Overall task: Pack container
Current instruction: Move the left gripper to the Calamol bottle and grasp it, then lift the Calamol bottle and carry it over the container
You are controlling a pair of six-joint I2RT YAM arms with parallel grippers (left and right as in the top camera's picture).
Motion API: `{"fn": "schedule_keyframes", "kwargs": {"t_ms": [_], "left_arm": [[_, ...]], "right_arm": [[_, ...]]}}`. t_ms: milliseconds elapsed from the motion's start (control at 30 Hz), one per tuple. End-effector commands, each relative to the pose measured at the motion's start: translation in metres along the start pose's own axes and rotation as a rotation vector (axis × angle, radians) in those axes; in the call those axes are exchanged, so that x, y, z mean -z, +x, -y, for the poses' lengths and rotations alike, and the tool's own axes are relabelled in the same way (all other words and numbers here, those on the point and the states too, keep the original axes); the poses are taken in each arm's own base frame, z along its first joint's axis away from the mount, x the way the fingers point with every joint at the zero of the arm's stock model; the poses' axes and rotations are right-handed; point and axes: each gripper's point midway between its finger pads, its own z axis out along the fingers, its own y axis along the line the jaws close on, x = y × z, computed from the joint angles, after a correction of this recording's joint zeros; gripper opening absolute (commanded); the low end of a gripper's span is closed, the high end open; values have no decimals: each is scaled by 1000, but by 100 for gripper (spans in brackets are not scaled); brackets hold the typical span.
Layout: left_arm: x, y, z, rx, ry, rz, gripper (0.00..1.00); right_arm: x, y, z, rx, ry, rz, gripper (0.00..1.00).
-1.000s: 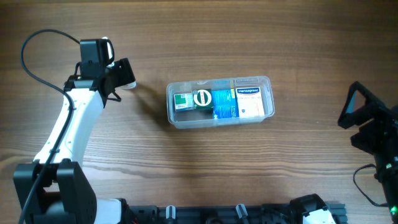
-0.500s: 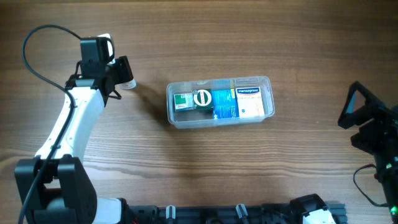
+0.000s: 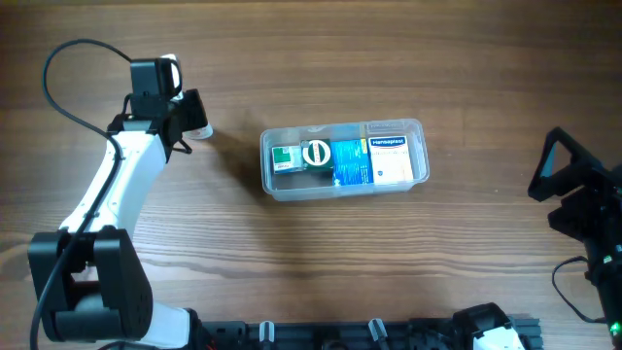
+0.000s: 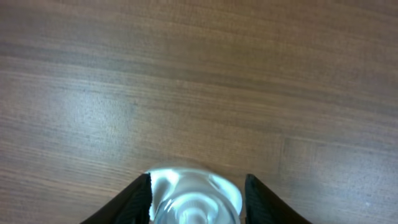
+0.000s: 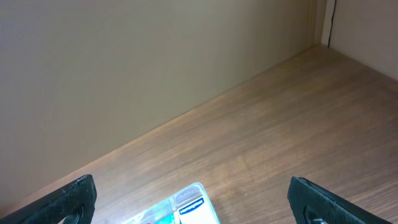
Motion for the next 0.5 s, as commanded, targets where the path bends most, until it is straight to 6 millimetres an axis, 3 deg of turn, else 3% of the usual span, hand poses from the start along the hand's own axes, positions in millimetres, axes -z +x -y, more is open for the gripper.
{"fn": "schedule_keyframes", "kwargs": {"t_ms": [0, 267, 467], "left_arm": [[-2, -2, 0, -72, 6, 4, 41], [0, 6, -1, -99, 2, -26, 26], [25, -3, 8, -112, 20, 15, 16]], "right_arm": [[-1, -1, 3, -8, 16, 8, 100], [-1, -1, 3, -8, 16, 8, 100], [-1, -1, 3, -8, 16, 8, 100]]}}
